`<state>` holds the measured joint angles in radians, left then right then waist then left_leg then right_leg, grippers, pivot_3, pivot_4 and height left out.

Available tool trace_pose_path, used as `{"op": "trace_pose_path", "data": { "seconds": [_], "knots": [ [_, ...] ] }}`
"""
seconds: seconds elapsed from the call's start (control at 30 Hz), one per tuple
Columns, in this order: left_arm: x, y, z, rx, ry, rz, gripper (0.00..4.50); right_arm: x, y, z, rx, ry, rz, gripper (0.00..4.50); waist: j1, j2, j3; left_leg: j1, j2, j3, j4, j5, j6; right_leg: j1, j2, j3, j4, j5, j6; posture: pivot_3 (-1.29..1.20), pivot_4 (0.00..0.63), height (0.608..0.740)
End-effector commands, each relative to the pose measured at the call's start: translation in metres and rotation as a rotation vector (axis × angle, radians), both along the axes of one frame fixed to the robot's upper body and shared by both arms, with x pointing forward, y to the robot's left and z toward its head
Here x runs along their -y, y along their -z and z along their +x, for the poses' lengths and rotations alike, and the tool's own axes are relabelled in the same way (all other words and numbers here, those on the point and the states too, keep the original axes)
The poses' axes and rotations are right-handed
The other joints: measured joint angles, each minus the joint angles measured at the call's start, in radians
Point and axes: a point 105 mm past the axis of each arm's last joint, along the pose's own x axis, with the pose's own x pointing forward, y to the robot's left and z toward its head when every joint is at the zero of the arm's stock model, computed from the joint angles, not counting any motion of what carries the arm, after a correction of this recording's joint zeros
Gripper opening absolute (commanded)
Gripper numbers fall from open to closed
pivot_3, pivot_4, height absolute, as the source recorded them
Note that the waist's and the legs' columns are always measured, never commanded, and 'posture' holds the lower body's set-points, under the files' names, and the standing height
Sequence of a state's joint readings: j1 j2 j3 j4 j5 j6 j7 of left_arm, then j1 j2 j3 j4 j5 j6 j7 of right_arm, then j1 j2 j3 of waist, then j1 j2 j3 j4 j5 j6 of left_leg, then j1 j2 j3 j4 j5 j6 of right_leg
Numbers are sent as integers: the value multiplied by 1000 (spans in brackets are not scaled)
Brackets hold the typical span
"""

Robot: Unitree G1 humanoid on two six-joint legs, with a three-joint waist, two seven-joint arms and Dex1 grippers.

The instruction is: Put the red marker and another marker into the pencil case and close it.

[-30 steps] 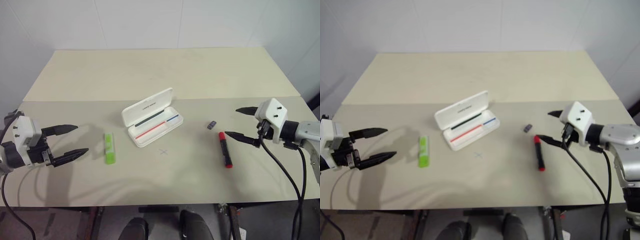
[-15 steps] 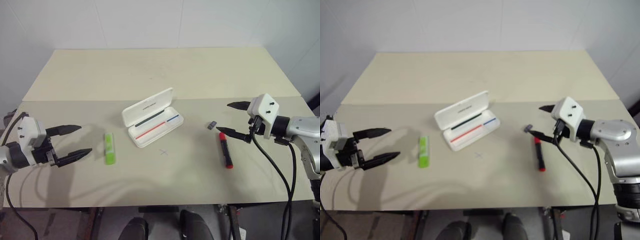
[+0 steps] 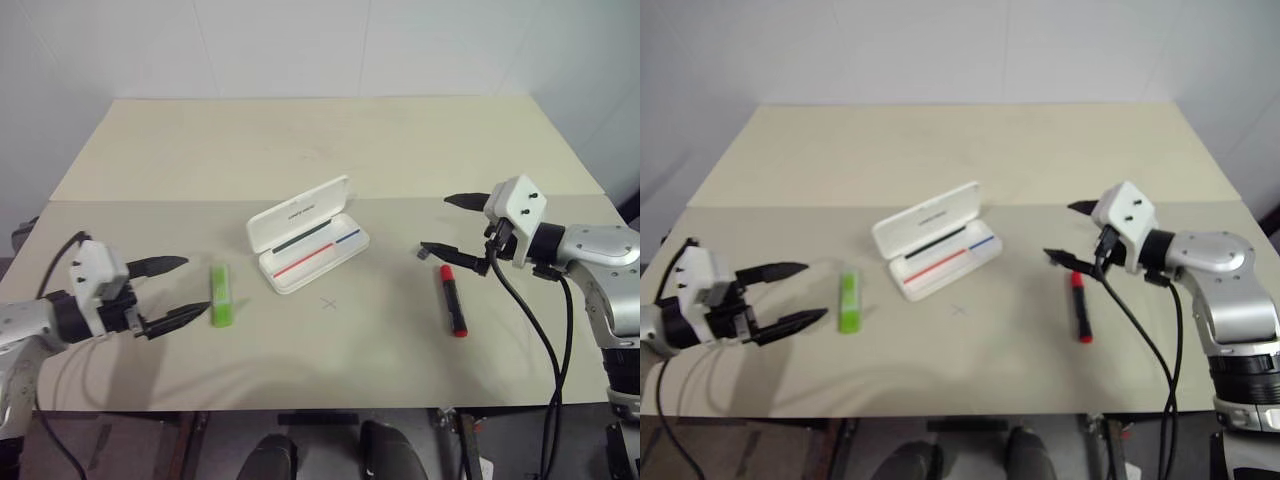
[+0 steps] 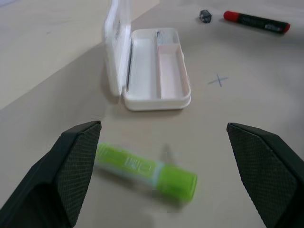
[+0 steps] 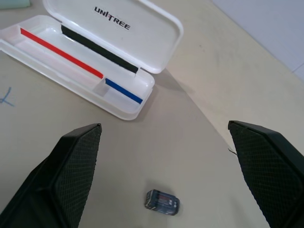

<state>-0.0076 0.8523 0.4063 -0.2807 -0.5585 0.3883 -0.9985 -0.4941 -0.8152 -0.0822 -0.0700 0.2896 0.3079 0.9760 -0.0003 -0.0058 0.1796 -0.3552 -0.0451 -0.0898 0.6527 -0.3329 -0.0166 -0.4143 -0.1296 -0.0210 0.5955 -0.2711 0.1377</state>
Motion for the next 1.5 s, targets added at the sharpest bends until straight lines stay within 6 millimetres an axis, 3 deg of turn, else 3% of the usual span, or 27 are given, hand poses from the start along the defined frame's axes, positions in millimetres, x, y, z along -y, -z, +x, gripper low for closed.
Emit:
{"op": "trace_pose_path", "data": {
  "seconds": [0.03,0.1,0.17,0.6,0.9,1.5],
  "knots": [
    [16,-4,1,-13,21,17,4482,-2,-8,-2,36,8,15,4500,-1,0,0,0,0,0,0,0,0,0,0,0,0,0,0,0,150,740],
    [40,1,2,-43,98,35,4482,4,-6,-2,36,38,24,4500,-1,0,0,0,0,0,-1,0,0,0,0,0,-1,0,0,0,150,740],
    [52,3,4,-65,122,48,4482,7,-6,-3,43,50,27,4500,0,0,0,0,-1,0,0,0,0,0,0,0,-1,0,0,0,150,740],
    [69,10,42,-90,109,214,4482,16,1,-14,46,145,65,4500,3,0,0,0,-5,1,1,0,0,0,1,1,0,1,1,0,150,740],
    [87,3,47,-85,193,203,4482,16,7,-23,42,182,86,4500,2,0,0,-1,-6,1,1,0,1,0,1,2,-1,1,2,0,150,740],
    [111,18,44,-190,285,259,4482,21,13,-31,39,238,105,4500,3,-1,0,-1,-7,1,8,-1,2,0,1,4,3,2,3,0,150,740]
  ]
}}
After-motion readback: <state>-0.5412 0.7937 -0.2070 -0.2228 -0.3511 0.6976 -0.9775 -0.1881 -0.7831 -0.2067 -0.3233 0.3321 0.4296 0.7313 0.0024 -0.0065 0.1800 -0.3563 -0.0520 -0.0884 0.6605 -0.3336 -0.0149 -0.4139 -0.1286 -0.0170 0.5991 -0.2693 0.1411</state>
